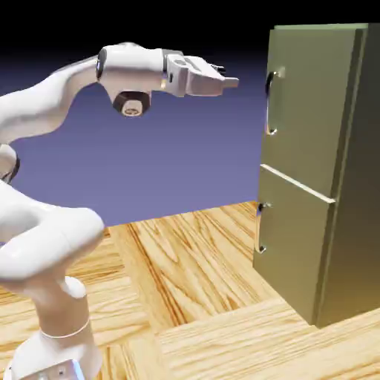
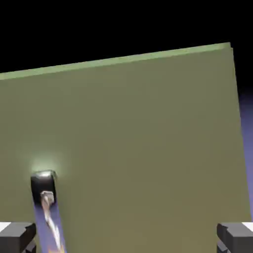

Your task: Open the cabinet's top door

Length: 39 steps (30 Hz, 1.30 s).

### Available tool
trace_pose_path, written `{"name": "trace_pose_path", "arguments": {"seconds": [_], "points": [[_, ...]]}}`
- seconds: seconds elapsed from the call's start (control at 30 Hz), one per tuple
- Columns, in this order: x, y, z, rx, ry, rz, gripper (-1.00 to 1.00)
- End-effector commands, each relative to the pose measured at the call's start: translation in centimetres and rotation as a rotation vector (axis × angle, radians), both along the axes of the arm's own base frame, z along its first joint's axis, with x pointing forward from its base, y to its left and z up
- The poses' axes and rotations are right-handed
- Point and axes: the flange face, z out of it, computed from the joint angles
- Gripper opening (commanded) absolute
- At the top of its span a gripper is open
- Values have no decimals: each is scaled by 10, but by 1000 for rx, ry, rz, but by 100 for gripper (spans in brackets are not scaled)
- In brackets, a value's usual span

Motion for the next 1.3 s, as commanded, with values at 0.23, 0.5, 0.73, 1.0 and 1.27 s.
{"name": "trace_pose_path", "arguments": {"seconds": [0.23, 0.5, 0.73, 1.0, 1.27], "points": [[54, 36, -43, -87, -51, 41, 100], [136, 40, -87, -142, -59, 67, 100], [126, 24, -88, -138, -66, 165, -100], [75, -19, -88, -130, -82, 405, -100], [40, -66, -88, -122, -97, 618, -100]]}}
